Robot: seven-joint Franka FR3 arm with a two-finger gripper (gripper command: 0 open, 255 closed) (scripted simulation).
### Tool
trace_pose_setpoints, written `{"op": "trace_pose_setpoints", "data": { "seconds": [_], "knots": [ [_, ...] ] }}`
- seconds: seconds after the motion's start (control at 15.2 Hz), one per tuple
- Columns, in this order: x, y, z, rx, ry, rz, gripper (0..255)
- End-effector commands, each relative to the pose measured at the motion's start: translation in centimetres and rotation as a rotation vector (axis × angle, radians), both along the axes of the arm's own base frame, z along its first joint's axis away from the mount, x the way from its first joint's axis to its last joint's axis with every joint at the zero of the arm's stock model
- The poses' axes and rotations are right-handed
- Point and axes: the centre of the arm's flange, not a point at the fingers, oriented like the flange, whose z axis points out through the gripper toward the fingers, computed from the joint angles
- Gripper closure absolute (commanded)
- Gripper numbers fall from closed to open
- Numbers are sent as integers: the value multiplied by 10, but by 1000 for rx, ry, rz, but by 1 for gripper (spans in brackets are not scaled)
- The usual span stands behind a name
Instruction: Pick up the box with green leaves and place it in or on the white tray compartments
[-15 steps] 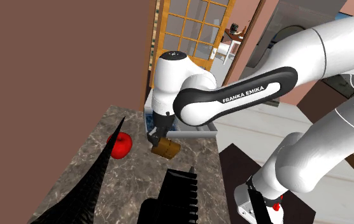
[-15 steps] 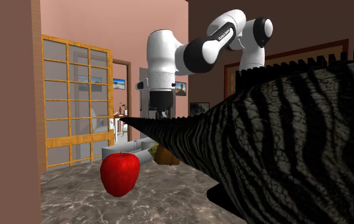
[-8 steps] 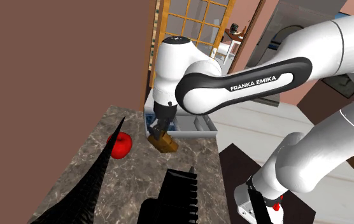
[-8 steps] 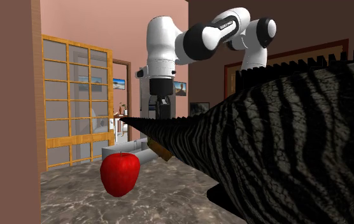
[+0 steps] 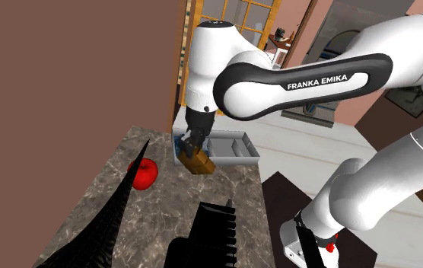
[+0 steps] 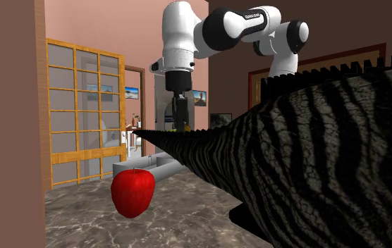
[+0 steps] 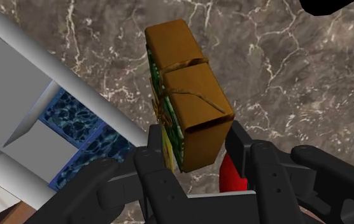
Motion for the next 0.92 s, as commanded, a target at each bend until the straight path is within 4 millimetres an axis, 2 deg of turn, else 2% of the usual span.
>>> {"op": "trace_pose_setpoints", "data": {
  "seconds": [0.0, 0.86],
  "knots": [
    [0, 1, 9, 0, 0, 0, 255],
    [83, -148, 31, 0, 0, 0, 255]
  ]
}}
